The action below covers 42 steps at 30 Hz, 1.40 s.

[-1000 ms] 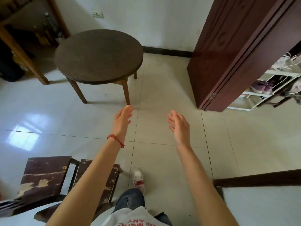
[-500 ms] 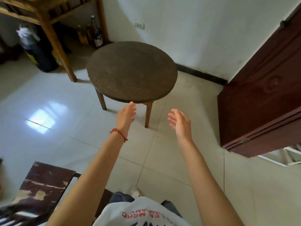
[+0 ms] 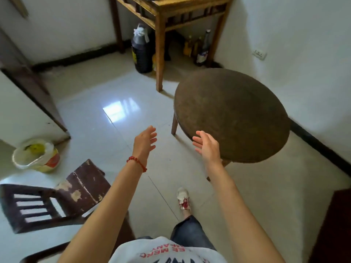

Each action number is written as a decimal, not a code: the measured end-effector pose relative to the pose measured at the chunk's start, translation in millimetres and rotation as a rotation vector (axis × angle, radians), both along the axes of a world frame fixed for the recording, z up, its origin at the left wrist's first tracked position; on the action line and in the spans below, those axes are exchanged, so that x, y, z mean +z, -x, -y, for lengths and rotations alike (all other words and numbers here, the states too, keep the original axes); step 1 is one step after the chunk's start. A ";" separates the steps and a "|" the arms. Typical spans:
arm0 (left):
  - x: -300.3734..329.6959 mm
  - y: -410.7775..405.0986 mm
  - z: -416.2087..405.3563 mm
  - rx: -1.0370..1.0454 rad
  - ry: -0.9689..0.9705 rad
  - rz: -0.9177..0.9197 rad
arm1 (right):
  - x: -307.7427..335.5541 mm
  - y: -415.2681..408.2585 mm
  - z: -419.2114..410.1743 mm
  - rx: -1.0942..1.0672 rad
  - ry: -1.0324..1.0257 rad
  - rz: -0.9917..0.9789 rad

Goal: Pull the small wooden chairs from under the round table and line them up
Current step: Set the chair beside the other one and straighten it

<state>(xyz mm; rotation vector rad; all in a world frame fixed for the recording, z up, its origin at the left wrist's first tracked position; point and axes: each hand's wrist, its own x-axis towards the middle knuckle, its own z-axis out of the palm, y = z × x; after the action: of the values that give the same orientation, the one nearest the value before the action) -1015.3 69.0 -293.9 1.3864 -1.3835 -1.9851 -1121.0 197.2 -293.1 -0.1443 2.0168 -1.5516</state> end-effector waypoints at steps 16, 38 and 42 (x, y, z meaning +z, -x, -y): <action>5.3 55.8 88.1 0.617 0.013 0.053 | 8.4 120.8 181.4 0.623 -0.006 0.067; -27.5 -75.9 229.0 1.171 -0.100 -0.080 | -8.6 -26.6 396.4 1.209 -0.146 0.041; -29.3 -113.9 250.0 1.245 -0.092 -0.008 | -8.5 -63.2 433.2 1.277 -0.147 0.038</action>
<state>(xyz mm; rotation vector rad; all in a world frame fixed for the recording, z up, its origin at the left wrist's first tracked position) -901.3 -181.0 -323.1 1.6380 -0.1911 -1.1669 -1057.7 -236.0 -301.6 -1.0762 1.4109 -0.5595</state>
